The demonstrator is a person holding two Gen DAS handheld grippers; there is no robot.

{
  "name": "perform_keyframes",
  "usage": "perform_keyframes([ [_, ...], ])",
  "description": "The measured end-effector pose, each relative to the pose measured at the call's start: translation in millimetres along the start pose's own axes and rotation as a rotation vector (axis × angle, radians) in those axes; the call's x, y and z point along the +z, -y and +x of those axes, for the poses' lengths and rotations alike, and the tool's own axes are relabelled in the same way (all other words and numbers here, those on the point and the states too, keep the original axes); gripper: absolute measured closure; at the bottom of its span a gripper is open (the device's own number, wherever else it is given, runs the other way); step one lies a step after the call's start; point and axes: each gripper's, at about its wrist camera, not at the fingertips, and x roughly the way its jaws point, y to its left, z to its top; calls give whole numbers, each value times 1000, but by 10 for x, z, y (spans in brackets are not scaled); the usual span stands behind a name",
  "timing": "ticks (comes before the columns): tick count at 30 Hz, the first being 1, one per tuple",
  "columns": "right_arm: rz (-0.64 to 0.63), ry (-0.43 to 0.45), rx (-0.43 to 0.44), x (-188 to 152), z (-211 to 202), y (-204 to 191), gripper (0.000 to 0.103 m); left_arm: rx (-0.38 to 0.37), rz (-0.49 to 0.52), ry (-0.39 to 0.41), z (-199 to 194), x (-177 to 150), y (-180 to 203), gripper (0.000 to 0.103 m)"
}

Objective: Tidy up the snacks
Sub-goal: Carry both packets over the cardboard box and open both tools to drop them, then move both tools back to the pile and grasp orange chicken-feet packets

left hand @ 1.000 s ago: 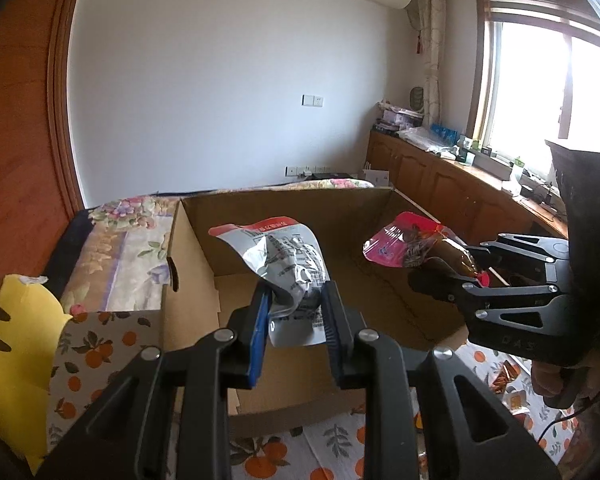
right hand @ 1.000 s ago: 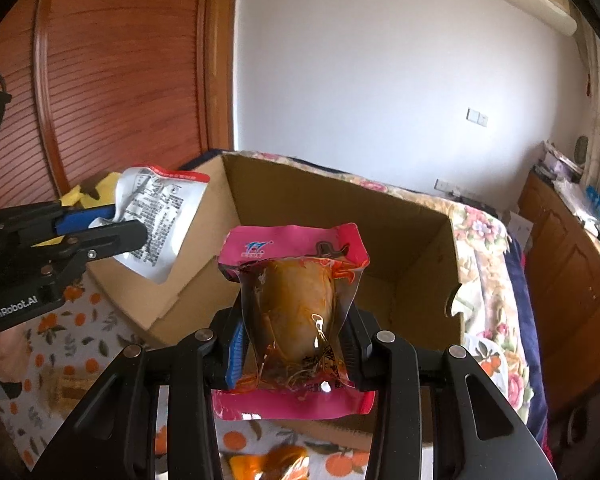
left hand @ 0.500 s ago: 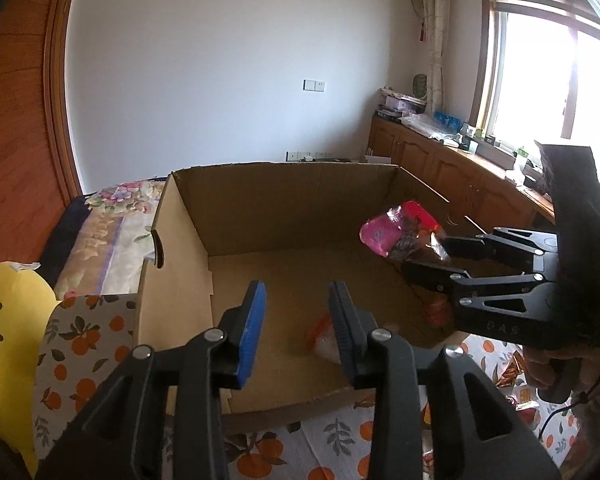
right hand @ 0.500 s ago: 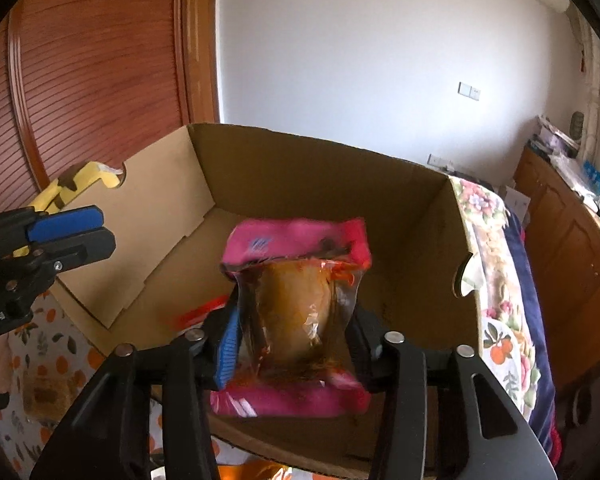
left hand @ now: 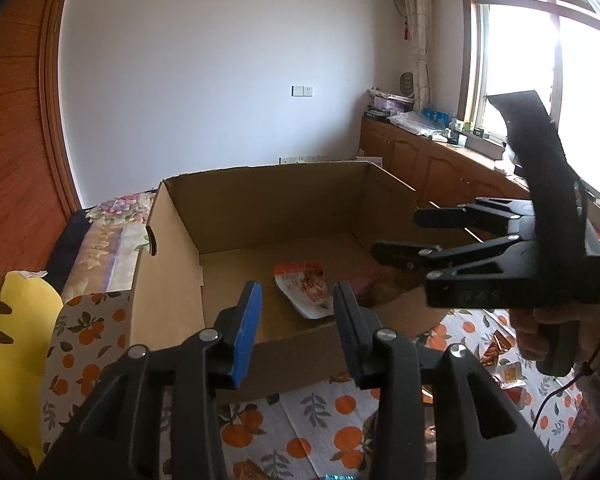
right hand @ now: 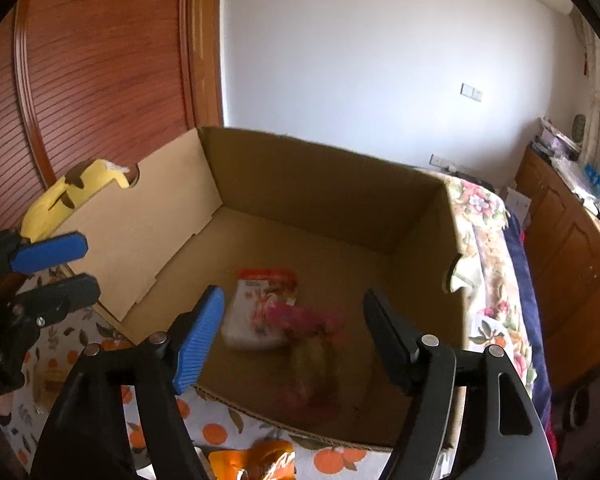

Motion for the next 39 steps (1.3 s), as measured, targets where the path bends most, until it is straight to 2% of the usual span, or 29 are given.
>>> perform_keyframes([
  [8, -7, 61, 18, -295, -672, -8, 29, -27, 12, -10, -199, -183, 177, 64],
  [15, 25, 21, 21, -882, -1059, 78, 30, -61, 17, -21, -339, -488, 419, 54],
  [21, 88, -46, 23, -1346, -993, 205, 35, -70, 27, -80, -316, -750, 613, 54],
  [27, 138, -79, 35, -1609, -910, 285, 36, -85, -3, -124, -314, -964, 693, 54],
  [35, 92, -138, 112, -1602, -688, 138, 37, -94, -34, -165, -301, -1118, 745, 54],
  [39, 65, -160, 128, -1551, -578, 88, 42, -95, -41, -176, -292, -1149, 767, 54],
])
